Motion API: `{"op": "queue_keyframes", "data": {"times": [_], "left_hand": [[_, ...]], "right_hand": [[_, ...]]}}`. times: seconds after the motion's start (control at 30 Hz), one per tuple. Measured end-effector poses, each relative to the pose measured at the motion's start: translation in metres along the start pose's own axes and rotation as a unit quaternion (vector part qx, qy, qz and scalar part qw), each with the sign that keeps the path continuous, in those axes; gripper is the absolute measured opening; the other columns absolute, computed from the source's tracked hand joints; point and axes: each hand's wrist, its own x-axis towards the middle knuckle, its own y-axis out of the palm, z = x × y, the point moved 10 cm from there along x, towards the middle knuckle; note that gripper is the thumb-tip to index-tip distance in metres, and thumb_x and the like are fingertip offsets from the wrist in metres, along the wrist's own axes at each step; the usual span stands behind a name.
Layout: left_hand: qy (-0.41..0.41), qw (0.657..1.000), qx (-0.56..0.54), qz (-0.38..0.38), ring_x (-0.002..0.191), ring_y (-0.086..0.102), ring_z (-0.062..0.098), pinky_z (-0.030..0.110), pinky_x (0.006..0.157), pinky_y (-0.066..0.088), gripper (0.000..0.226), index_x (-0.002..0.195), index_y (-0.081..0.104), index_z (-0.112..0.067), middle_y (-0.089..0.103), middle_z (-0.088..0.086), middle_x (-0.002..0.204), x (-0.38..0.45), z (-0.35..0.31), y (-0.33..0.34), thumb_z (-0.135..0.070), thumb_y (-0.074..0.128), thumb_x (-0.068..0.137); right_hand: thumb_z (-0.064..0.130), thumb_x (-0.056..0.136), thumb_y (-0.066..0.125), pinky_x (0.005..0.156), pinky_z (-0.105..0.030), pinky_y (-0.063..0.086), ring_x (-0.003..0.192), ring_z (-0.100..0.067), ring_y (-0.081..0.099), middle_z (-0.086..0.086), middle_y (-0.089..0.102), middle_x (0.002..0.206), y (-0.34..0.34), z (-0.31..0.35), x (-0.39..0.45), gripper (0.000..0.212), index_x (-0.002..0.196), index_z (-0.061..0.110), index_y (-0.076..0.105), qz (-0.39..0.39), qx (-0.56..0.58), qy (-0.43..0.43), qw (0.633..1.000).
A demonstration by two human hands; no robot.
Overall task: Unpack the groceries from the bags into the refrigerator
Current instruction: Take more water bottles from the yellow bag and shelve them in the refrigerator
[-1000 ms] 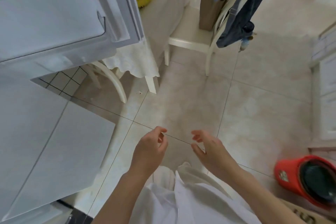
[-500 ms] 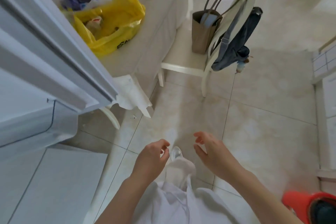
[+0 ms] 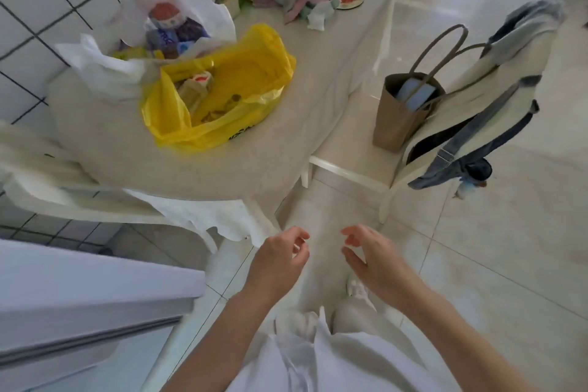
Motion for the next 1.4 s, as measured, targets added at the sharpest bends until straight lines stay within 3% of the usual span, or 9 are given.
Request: {"op": "queue_keyframes", "data": {"times": [0.2,0.4,0.57,0.7,0.83,1.0,1.27,1.4], "left_hand": [[-0.078,0.995,-0.034,-0.051,0.083,0.063,0.001,0.029,0.080,0.054,0.021,0.111,0.065,-0.022,0.068,-0.013,0.092,0.066,0.004,-0.008,-0.026,0.054,0.094],[-0.154,0.977,-0.075,-0.128,0.085,0.063,0.003,0.030,0.080,0.054,0.018,0.108,0.065,-0.024,0.068,-0.012,0.093,0.120,-0.005,-0.034,-0.026,0.055,0.093],[-0.183,0.963,-0.066,-0.185,0.089,0.061,0.005,0.028,0.080,0.053,0.018,0.109,0.065,-0.022,0.067,-0.010,0.096,0.151,0.002,-0.067,-0.025,0.055,0.094],[-0.205,0.948,-0.043,-0.240,0.098,0.058,0.009,0.021,0.077,0.044,0.020,0.110,0.065,-0.020,0.066,-0.008,0.102,0.170,0.028,-0.106,-0.022,0.056,0.093],[-0.224,0.935,-0.016,-0.274,0.108,0.055,0.018,0.030,0.085,0.045,0.022,0.112,0.064,-0.016,0.065,-0.002,0.109,0.192,0.062,-0.151,-0.017,0.058,0.091],[-0.254,0.924,0.003,-0.287,0.111,0.052,0.026,0.038,0.088,0.044,0.023,0.113,0.065,-0.013,0.064,0.005,0.114,0.221,0.096,-0.198,-0.017,0.060,0.091],[-0.242,0.926,0.026,-0.287,0.107,0.051,0.025,0.036,0.087,0.046,0.021,0.109,0.065,-0.013,0.064,0.005,0.109,0.251,0.123,-0.223,-0.016,0.059,0.090],[-0.254,0.921,0.049,-0.290,0.112,0.050,0.028,0.038,0.091,0.044,0.023,0.108,0.065,-0.012,0.063,0.006,0.112,0.260,0.144,-0.230,-0.017,0.059,0.086]], "right_hand": [[0.033,0.097,0.050,0.096,-0.028,0.048,0.109,-0.009,0.056,0.010,0.058,0.118,-0.029,-0.008,0.090,0.035,0.131,0.025,0.046,0.066,-0.031,-0.055,0.996],[0.029,0.097,0.051,0.090,-0.021,0.042,0.108,-0.012,0.057,0.006,0.061,0.116,-0.074,0.007,0.177,0.033,0.128,0.020,0.049,0.118,-0.064,-0.137,0.981],[0.018,0.092,0.057,0.086,-0.030,0.046,0.101,-0.021,0.062,-0.002,0.064,0.106,-0.085,0.033,0.248,0.026,0.117,0.012,0.055,0.137,-0.066,-0.199,0.968],[0.019,0.092,0.057,0.087,-0.030,0.048,0.102,-0.021,0.064,-0.003,0.064,0.107,-0.074,0.068,0.289,0.030,0.120,0.011,0.055,0.159,-0.056,-0.237,0.957],[0.020,0.093,0.057,0.088,-0.033,0.049,0.102,-0.021,0.064,-0.004,0.064,0.109,-0.057,0.104,0.328,0.029,0.121,0.011,0.055,0.173,-0.055,-0.259,0.949],[0.021,0.092,0.058,0.086,-0.035,0.050,0.101,-0.021,0.064,-0.004,0.064,0.108,-0.036,0.144,0.364,0.029,0.119,0.011,0.056,0.188,-0.064,-0.282,0.939],[0.018,0.089,0.060,0.081,-0.036,0.049,0.100,-0.026,0.063,-0.010,0.064,0.110,-0.002,0.191,0.407,0.028,0.114,0.006,0.058,0.217,-0.097,-0.315,0.919],[0.024,0.093,0.056,0.086,-0.035,0.046,0.106,-0.026,0.056,-0.007,0.059,0.118,0.019,0.211,0.429,0.030,0.120,0.010,0.054,0.244,-0.158,-0.333,0.897]]}}
